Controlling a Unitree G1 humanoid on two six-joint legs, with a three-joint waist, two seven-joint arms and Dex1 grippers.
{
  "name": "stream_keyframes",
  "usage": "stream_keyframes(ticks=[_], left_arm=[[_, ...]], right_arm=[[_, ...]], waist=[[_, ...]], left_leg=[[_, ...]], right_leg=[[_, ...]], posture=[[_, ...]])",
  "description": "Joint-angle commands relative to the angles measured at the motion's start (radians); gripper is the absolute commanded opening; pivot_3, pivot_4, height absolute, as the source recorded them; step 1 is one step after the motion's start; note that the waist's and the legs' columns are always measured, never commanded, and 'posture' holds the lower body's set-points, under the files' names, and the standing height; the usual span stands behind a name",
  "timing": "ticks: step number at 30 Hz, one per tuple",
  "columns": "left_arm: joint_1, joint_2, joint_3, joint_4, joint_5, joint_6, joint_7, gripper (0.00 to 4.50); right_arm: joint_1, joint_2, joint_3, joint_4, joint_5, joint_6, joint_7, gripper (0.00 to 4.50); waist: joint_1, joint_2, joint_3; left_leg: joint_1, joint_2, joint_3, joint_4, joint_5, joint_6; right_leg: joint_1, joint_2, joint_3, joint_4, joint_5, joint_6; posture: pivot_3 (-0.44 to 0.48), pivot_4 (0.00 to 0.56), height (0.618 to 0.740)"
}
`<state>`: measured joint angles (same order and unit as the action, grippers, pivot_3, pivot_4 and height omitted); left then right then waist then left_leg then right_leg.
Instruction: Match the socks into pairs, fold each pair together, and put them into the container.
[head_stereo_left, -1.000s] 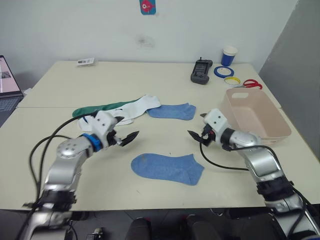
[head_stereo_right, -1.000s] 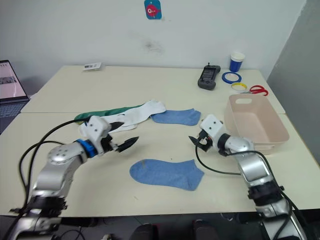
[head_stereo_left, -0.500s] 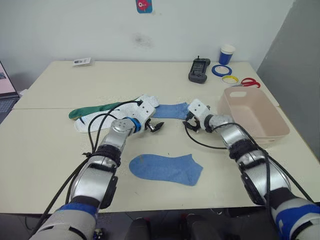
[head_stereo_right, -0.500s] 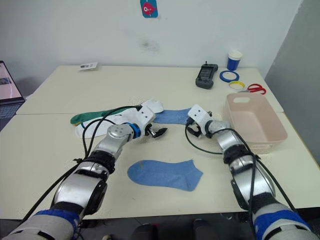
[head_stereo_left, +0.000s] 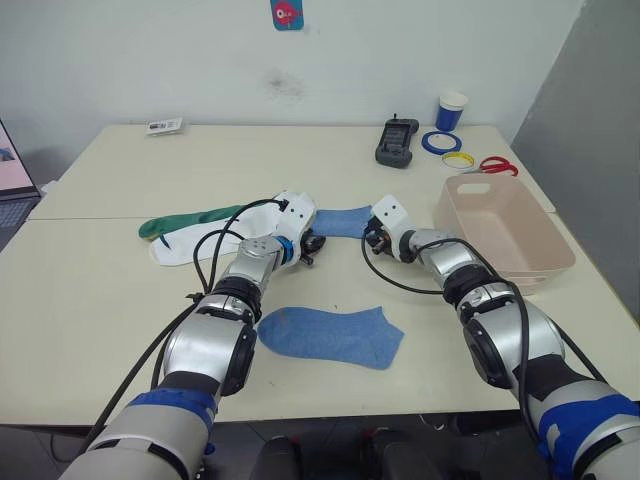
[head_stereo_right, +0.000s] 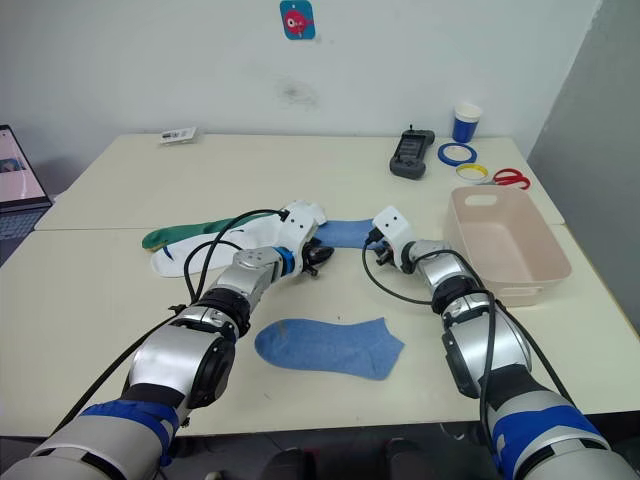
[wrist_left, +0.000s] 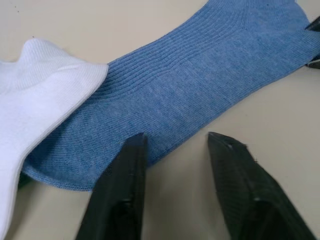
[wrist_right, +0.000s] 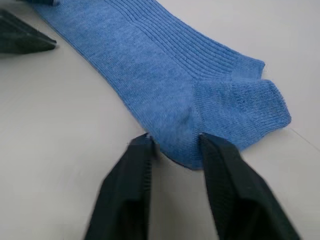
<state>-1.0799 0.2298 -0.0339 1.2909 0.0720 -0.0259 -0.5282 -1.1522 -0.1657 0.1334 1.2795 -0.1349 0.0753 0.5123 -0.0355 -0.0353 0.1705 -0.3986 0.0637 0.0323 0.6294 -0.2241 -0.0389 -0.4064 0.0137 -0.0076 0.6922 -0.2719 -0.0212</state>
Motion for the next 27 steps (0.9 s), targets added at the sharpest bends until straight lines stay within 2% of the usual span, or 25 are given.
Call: stream_keyframes(ticks=[1, 3, 9, 13, 15, 19, 23, 27], left_arm=[[-0.006, 0.002, -0.007, 0.016, 0.028, 0.002, 0.013, 0.65], [-0.005, -0.002, -0.002, 0.014, 0.029, 0.002, 0.009, 0.02], [0.016, 0.008, -0.007, -0.015, 0.03, -0.023, -0.048, 0.02], [0.075, 0.042, -0.014, -0.096, 0.019, -0.044, -0.151, 0.02], [0.152, 0.064, -0.018, -0.213, -0.002, -0.029, -0.23, 0.02], [0.372, 0.111, -0.033, -0.596, -0.056, 0.094, -0.332, 0.02], [0.538, 0.145, -0.043, -0.928, -0.102, 0.264, -0.349, 0.02], [0.66, 0.189, -0.043, -1.198, -0.153, 0.43, -0.35, 0.02]], right_arm=[[-0.018, -0.002, -0.026, 0.012, 0.004, 0.002, -0.009, 0.0], [-0.017, 0.001, -0.032, 0.011, 0.003, -0.002, -0.005, 0.0], [0.002, -0.006, -0.021, -0.03, -0.005, -0.029, 0.06, 0.0], [0.085, -0.024, 0.008, -0.158, 0.001, -0.02, 0.18, 0.0], [0.185, -0.042, 0.03, -0.346, 0.017, 0.037, 0.254, 0.0], [0.407, -0.09, 0.069, -0.798, 0.052, 0.233, 0.333, 0.0], [0.545, -0.143, 0.093, -1.089, 0.072, 0.383, 0.36, 0.0], [0.632, -0.196, 0.103, -1.294, 0.102, 0.507, 0.379, 0.0]], waist=[[0.0, 0.0, 0.0], [0.0, 0.0, 0.0], [0.001, 0.0, 0.0], [0.0, 0.0, 0.0], [0.0, 0.001, 0.0], [0.001, 0.001, -0.001], [0.003, 0.001, -0.001], [0.003, 0.001, -0.001]], left_leg=[[0.0, 0.0, 0.0, 0.0, 0.0, 0.0], [0.0, 0.0, 0.0, 0.0, 0.0, 0.0], [0.0, 0.0, 0.0, 0.0, 0.0, 0.0], [-0.001, 0.0, 0.0, 0.0, 0.0, 0.0], [-0.001, 0.0, 0.0, 0.0, 0.0, 0.0], [-0.001, 0.002, 0.0, -0.001, 0.002, -0.004], [0.0, 0.002, -0.001, -0.001, 0.002, -0.004], [0.0, 0.001, -0.002, 0.0, 0.0, -0.001]], right_leg=[[0.0, 0.0, 0.0, 0.0, 0.0, 0.0], [0.0, 0.0, 0.0, 0.0, 0.0, 0.0], [0.0, 0.0, 0.0, 0.0, 0.0, 0.0], [0.0, 0.0, 0.0, -0.001, 0.0, 0.0], [0.0, 0.0, 0.0, -0.002, 0.0, 0.0], [0.0, -0.001, 0.001, -0.002, -0.001, 0.0], [0.0, -0.002, 0.0, -0.001, -0.001, -0.001], [0.0, -0.002, 0.0, 0.0, -0.004, 0.004]], posture=[[0.0, 0.15, 0.74], [0.0, 0.15, 0.74], [0.0, 0.15, 0.74], [0.0, 0.15, 0.74], [0.0, 0.15, 0.74], [0.0, 0.15, 0.74], [0.0, 0.15, 0.74], [0.0, 0.15, 0.74]])
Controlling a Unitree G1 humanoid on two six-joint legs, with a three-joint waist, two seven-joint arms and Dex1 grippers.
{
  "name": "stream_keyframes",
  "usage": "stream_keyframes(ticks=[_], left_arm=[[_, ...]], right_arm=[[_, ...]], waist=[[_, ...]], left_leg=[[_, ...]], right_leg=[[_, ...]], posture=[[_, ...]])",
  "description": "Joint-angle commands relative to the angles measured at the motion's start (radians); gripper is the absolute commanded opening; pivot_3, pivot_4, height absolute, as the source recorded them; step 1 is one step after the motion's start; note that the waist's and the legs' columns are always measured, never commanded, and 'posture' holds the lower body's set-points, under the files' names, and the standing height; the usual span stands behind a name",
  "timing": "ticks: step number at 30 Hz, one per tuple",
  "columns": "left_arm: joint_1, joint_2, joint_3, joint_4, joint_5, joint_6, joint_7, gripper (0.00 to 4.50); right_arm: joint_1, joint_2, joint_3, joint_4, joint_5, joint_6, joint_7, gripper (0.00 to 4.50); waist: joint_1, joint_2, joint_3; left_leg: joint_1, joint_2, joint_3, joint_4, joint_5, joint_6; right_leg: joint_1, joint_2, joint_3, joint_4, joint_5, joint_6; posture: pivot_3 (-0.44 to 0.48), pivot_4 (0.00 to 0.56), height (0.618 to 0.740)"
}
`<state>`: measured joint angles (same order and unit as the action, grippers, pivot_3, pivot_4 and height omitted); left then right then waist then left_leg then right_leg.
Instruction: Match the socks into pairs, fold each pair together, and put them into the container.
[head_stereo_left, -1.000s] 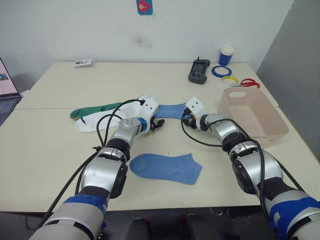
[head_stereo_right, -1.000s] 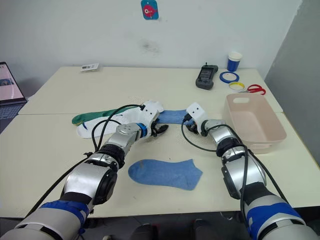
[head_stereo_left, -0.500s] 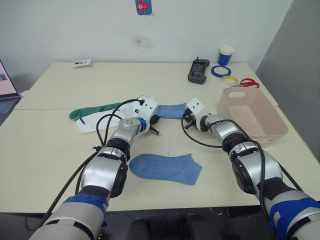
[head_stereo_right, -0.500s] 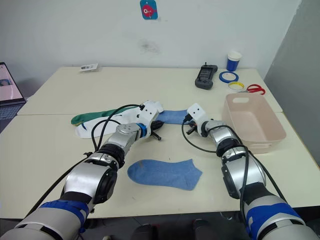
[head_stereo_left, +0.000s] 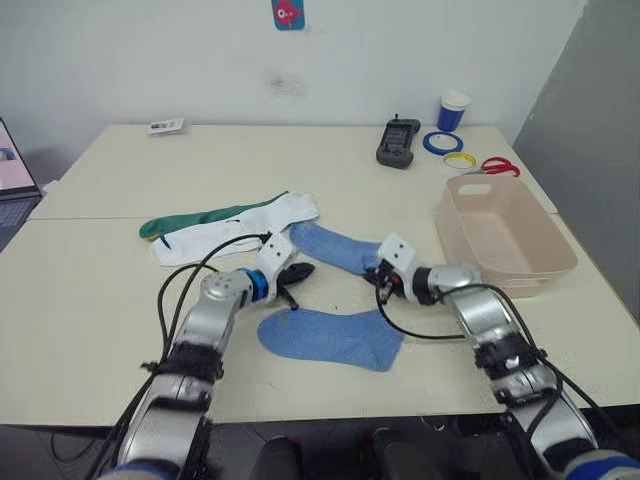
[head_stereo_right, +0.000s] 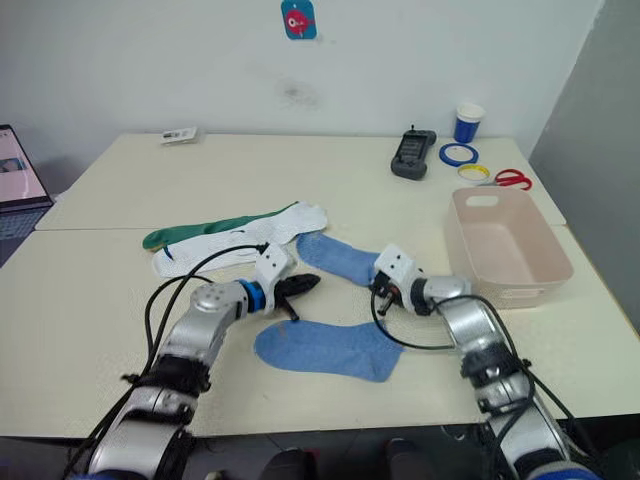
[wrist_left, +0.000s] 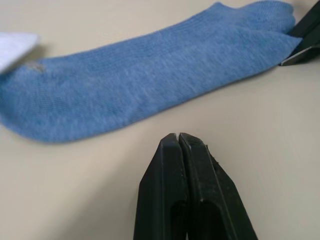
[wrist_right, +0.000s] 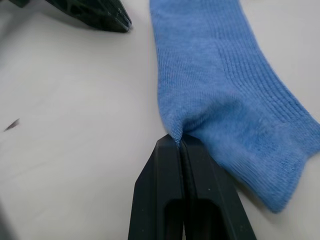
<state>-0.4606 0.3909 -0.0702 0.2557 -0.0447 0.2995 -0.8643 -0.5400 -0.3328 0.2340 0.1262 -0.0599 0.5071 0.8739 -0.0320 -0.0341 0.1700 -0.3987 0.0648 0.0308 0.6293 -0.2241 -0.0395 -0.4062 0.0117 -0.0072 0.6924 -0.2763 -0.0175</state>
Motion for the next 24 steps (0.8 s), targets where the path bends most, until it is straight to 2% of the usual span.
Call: stream_keyframes(ticks=[1, 5, 9, 13, 20, 24], left_arm=[[0.066, 0.043, -0.003, -0.219, -0.05, 0.141, -0.016, 0.02], [0.122, 0.08, 0.026, -0.338, -0.089, 0.209, 0.001, 0.02], [0.094, 0.077, 0.081, -0.317, -0.134, 0.209, 0.043, 0.02], [-0.045, 0.018, 0.186, -0.165, -0.23, 0.273, 0.117, 0.85], [-0.228, -0.038, 0.213, 0.174, -0.229, 0.261, 0.211, 2.98], [-0.278, -0.055, 0.183, 0.29, -0.223, 0.268, 0.192, 2.98]], right_arm=[[0.036, -0.043, 0.001, -0.182, 0.037, 0.1, 0.02, 0.0], [0.081, -0.088, 0.003, -0.28, 0.061, 0.161, 0.023, 0.0], [0.092, -0.102, 0.01, -0.294, 0.072, 0.169, 0.008, 0.0], [0.084, -0.113, 0.028, -0.27, 0.059, 0.128, -0.001, 0.0], [0.066, -0.117, 0.037, -0.243, 0.063, 0.106, -0.012, 0.0], [0.064, -0.12, 0.037, -0.243, 0.065, 0.105, -0.016, 0.0]], waist=[[-0.001, 0.0, 0.0], [0.0, 0.0, 0.0], [0.0, -0.001, 0.0], [0.004, -0.001, 0.001], [0.003, -0.001, 0.001], [0.003, -0.002, 0.001]], left_leg=[[0.001, 0.0, 0.0, 0.0, 0.0, 0.0], [0.0, 0.0, -0.001, 0.0, 0.0, 0.0], [0.0, -0.001, -0.001, 0.0, 0.0, 0.0], [-0.002, -0.001, -0.001, 0.0, 0.0, 0.001], [-0.003, -0.002, -0.001, 0.0, 0.0, 0.001], [-0.003, -0.001, -0.002, 0.0, 0.0, 0.001]], right_leg=[[0.0, 0.0, 0.0, 0.0, 0.0, 0.0], [0.0, 0.001, 0.0, -0.001, 0.0, 0.0], [0.0, 0.002, 0.0, -0.003, 0.0, 0.001], [0.0, 0.003, -0.001, -0.004, 0.0, 0.001], [0.001, 0.003, -0.001, -0.008, 0.0, 0.001], [0.001, 0.003, -0.002, -0.008, 0.0, 0.001]], posture=[[0.0, 0.15, 0.74], [0.0, 0.15, 0.74], [0.0, 0.15, 0.74], [0.0, 0.15, 0.74], [0.0, 0.15, 0.74], [0.0, 0.15, 0.74]])
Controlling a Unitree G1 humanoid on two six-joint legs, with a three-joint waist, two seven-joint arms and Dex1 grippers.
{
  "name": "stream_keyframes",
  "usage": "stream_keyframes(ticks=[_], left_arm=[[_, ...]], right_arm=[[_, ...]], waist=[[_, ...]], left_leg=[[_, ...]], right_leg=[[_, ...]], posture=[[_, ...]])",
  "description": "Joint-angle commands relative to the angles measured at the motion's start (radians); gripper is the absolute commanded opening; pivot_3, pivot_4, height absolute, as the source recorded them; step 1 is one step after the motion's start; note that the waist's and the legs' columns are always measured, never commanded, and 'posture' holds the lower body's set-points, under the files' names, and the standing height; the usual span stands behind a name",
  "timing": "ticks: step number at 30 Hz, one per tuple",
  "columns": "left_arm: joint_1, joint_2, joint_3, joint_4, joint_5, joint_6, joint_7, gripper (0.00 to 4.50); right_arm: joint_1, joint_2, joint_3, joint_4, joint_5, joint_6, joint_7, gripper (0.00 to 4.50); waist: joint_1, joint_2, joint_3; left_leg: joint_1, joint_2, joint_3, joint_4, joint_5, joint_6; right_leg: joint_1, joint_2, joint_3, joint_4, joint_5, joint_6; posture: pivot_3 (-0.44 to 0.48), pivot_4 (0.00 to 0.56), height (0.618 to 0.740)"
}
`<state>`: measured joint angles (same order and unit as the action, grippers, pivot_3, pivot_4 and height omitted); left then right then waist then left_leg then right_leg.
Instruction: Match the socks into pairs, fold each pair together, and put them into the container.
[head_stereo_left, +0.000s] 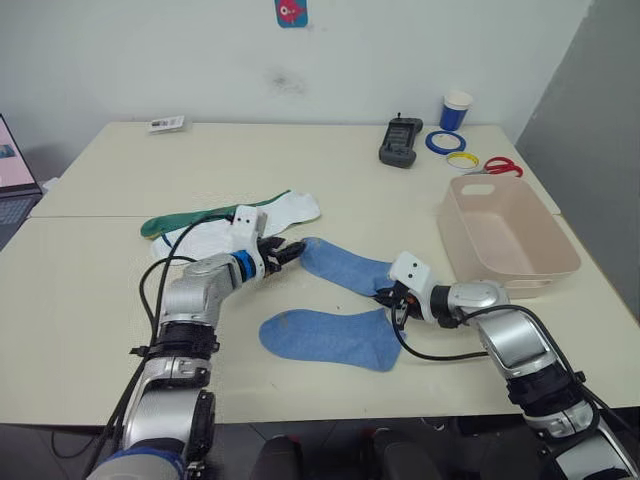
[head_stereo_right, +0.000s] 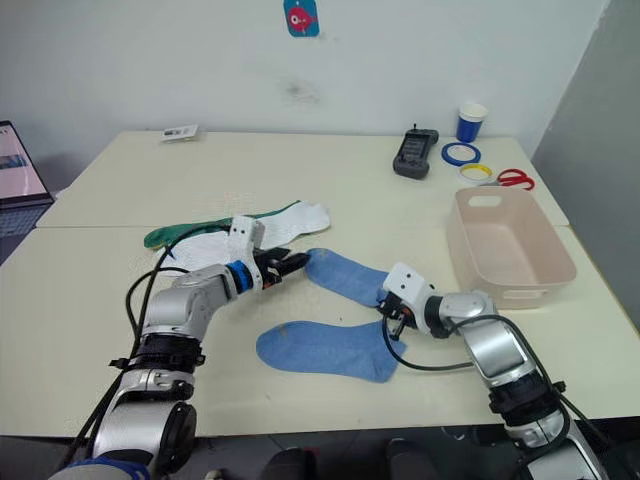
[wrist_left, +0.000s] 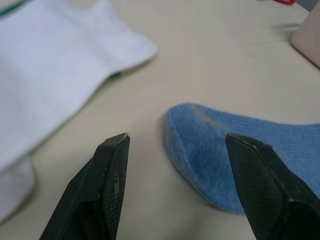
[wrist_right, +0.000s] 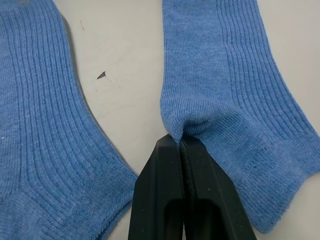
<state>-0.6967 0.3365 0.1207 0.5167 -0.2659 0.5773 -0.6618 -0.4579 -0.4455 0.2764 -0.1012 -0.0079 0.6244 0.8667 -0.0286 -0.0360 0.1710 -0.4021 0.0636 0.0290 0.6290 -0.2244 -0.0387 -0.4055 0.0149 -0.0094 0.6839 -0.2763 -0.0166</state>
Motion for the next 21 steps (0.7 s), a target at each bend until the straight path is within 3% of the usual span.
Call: stream_keyframes(ticks=[1, 2, 5, 12, 13, 15, 21], left_arm=[[-0.052, -0.003, -0.019, 0.06, 0.009, -0.015, -0.012, 2.98], [-0.061, -0.005, -0.027, 0.088, 0.019, -0.028, -0.01, 2.98], [-0.085, -0.016, -0.022, 0.142, 0.018, -0.072, -0.018, 2.42], [-0.102, -0.016, -0.03, 0.17, 0.016, -0.092, -0.043, 0.21], [-0.1, -0.015, -0.029, 0.169, 0.015, -0.092, -0.043, 0.0], [-0.091, -0.013, -0.026, 0.158, 0.011, -0.088, -0.042, 0.0], [-0.059, -0.01, -0.017, 0.095, -0.004, -0.061, -0.028, 0.0]], right_arm=[[-0.017, -0.009, -0.006, -0.019, 0.013, -0.012, -0.009, 0.0], [-0.016, -0.011, -0.006, -0.02, 0.014, -0.012, -0.009, 0.0], [-0.008, -0.016, -0.002, -0.03, 0.015, -0.006, -0.007, 0.0], [-0.003, -0.02, 0.001, -0.045, 0.01, -0.008, -0.015, 0.0], [-0.002, -0.019, -0.006, -0.05, 0.015, -0.004, -0.018, 0.21], [0.001, -0.03, -0.019, -0.063, 0.026, 0.005, -0.012, 0.67], [-0.009, -0.074, -0.083, -0.083, 0.101, 0.053, 0.016, 2.73]], waist=[[0.0, 0.0, 0.0], [0.001, 0.0, 0.0], [0.002, 0.0, 0.0], [0.002, 0.0, 0.0], [0.002, 0.0, 0.0], [0.002, 0.0, 0.0], [0.002, 0.0, 0.0]], left_leg=[[0.0, 0.0, 0.0, 0.0, 0.0, 0.0], [0.0, 0.0, 0.0, 0.0, 0.0, 0.0], [0.0, 0.0, 0.0, 0.0, 0.0, 0.0], [0.0, 0.0, 0.0, 0.0, 0.0, 0.0], [0.0, 0.0, 0.0, 0.0, 0.0, 0.0], [0.0, 0.0, 0.0, 0.0, 0.0, 0.0], [0.0, 0.0, 0.001, 0.0, 0.0, 0.0]], right_leg=[[0.0, 0.0, 0.0, 0.0, 0.0, 0.0], [0.0, 0.0, 0.0, 0.0, 0.0, 0.0], [0.0, 0.0, 0.0, 0.001, 0.0, 0.0], [0.0, 0.0, 0.0, 0.0, 0.0, 0.0], [0.0, 0.0, 0.0, 0.0, 0.0, 0.0], [0.0, 0.0, 0.0, 0.0, 0.0, 0.0], [0.0, 0.0, 0.0, 0.0, 0.0, 0.0]], posture=[[0.0, 0.15, 0.74], [0.0, 0.15, 0.74], [0.0, 0.15, 0.74], [0.0, 0.15, 0.74], [0.0, 0.15, 0.74], [0.0, 0.15, 0.74], [0.0, 0.15, 0.74]])
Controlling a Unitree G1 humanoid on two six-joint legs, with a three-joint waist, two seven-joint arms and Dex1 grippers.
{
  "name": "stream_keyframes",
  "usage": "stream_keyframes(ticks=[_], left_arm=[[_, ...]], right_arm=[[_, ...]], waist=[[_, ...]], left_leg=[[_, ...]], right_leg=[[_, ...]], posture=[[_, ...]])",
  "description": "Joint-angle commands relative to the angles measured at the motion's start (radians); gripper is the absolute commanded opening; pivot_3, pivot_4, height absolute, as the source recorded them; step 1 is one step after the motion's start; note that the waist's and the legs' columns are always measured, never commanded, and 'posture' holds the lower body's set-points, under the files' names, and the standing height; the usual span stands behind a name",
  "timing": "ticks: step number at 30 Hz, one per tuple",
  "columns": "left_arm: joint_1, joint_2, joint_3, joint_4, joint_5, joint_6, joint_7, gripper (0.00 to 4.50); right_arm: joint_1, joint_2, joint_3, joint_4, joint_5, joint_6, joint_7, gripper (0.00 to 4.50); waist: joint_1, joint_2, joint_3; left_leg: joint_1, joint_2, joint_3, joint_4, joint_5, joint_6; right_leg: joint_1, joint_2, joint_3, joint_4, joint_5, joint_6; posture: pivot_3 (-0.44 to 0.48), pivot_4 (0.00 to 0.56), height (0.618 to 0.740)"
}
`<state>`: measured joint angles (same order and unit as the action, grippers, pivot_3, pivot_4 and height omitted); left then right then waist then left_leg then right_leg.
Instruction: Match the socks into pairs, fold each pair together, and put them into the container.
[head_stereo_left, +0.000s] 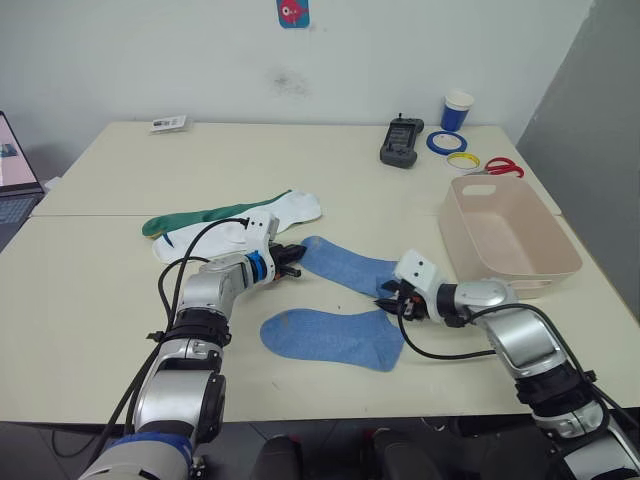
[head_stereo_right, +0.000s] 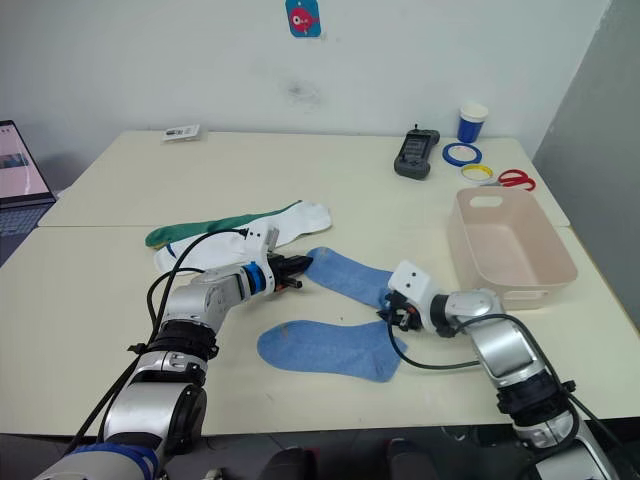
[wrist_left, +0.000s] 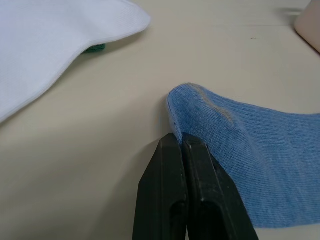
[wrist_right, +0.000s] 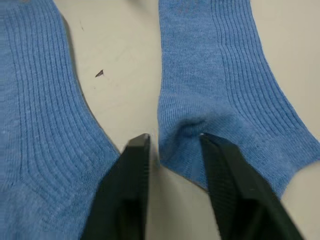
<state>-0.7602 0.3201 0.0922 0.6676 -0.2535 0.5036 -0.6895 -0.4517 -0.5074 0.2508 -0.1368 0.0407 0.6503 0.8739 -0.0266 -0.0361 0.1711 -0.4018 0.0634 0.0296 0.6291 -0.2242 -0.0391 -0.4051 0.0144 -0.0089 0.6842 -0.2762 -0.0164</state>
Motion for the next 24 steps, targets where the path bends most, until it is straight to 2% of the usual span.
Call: stream_keyframes(ticks=[1, 5, 11, 15, 24], left_arm=[[0.008, 0.006, 0.013, -0.062, -0.018, 0.016, 0.003, 0.0], [0.035, 0.006, 0.017, -0.109, -0.027, 0.037, 0.011, 0.0], [0.053, 0.005, 0.013, -0.143, -0.03, 0.054, 0.018, 0.0], [0.047, 0.011, 0.014, -0.141, -0.029, 0.056, 0.018, 0.0], [0.046, 0.01, 0.012, -0.139, -0.03, 0.053, 0.016, 0.0]], right_arm=[[-0.022, -0.008, -0.073, -0.042, 0.066, 0.039, -0.001, 3.05], [-0.068, 0.075, -0.189, 0.032, 0.142, 0.191, -0.105, 4.46], [-0.064, 0.123, -0.206, 0.097, 0.158, 0.297, -0.187, 4.46], [-0.057, 0.129, -0.207, 0.085, 0.178, 0.331, -0.195, 3.55], [-0.063, 0.139, -0.232, 0.089, 0.218, 0.341, -0.229, 0.21]], waist=[[0.0, 0.0, 0.0], [-0.005, 0.0, 0.0], [-0.001, 0.0, 0.0], [-0.001, 0.0, 0.0], [-0.002, 0.0, 0.0]], left_leg=[[0.0, 0.0, 0.0, 0.0, 0.0, 0.0], [0.001, 0.001, 0.0, 0.0, 0.0, 0.0], [0.001, 0.0, 0.0, 0.0, 0.0, 0.0], [0.001, 0.0, 0.0, 0.0, 0.0, 0.0], [0.001, 0.0, 0.0, 0.0, 0.0, 0.0]], right_leg=[[0.0, 0.0, 0.0, 0.0, 0.0, 0.0], [0.0, 0.0, 0.0, 0.001, 0.0, 0.0], [0.0, -0.001, 0.0, 0.002, 0.0, 0.0], [0.0, -0.001, 0.001, 0.003, 0.0, 0.0], [0.0, 0.0, 0.001, 0.003, 0.0, 0.0]], posture=[[0.0, 0.15, 0.74], [0.0, 0.15, 0.74], [0.0, 0.15, 0.74], [0.0, 0.15, 0.74], [0.0, 0.15, 0.74]])
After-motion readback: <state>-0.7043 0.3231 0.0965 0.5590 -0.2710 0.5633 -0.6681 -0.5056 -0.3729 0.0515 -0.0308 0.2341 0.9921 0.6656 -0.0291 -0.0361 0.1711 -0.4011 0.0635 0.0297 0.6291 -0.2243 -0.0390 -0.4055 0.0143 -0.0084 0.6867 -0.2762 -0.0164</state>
